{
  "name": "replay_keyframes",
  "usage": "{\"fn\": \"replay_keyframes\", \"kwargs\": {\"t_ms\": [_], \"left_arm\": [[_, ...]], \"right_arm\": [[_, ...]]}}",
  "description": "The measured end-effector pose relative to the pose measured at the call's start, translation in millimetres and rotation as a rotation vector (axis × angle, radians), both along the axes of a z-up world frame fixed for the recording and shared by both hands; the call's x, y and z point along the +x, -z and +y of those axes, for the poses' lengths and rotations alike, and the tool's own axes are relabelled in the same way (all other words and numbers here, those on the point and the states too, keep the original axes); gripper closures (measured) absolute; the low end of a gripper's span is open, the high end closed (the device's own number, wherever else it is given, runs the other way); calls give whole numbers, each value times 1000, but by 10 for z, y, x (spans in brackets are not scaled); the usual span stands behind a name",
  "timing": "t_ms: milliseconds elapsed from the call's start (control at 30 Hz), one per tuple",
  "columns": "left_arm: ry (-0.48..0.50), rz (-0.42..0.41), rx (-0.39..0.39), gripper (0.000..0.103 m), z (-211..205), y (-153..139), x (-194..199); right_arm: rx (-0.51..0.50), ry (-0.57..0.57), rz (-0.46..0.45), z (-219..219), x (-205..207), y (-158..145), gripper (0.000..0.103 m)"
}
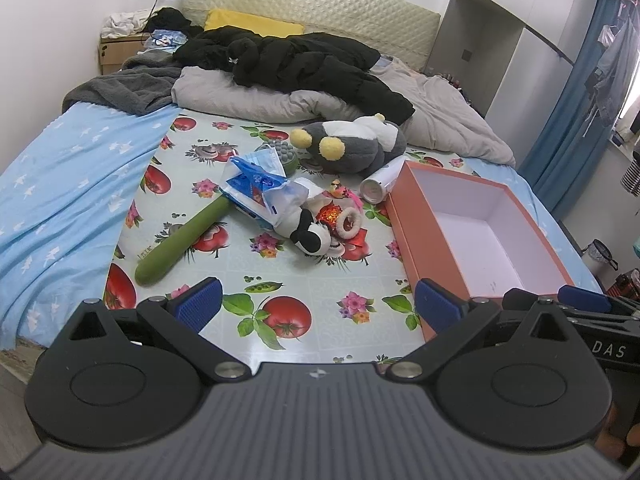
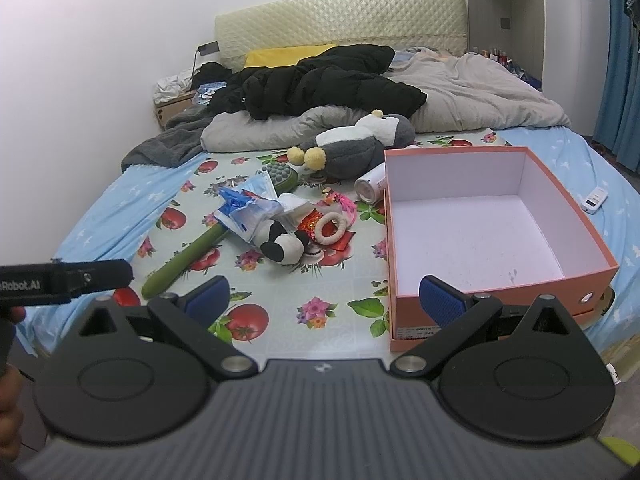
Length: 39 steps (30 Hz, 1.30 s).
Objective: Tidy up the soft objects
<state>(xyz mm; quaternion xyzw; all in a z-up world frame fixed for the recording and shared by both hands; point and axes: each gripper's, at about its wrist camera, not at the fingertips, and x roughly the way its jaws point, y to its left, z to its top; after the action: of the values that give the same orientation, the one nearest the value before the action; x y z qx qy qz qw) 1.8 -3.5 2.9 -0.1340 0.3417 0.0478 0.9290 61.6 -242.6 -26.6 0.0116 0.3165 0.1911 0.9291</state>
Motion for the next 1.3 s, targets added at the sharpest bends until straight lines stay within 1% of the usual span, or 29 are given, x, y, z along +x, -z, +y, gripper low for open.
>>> {"fn": "replay_keyframes", "kwargs": {"t_ms": [400,1033,1300], "left_arm": [[2,-5,11,0,45,-3,-22],[1,-4,19,0,4,-30,-28],[10,5,27,0,-50,12,24]], "right_arm": [[2,-5,1,6,-5,13,0],[3,-2,3,22,-4,33,0],[6,3,8,-11,29,38,0]]}}
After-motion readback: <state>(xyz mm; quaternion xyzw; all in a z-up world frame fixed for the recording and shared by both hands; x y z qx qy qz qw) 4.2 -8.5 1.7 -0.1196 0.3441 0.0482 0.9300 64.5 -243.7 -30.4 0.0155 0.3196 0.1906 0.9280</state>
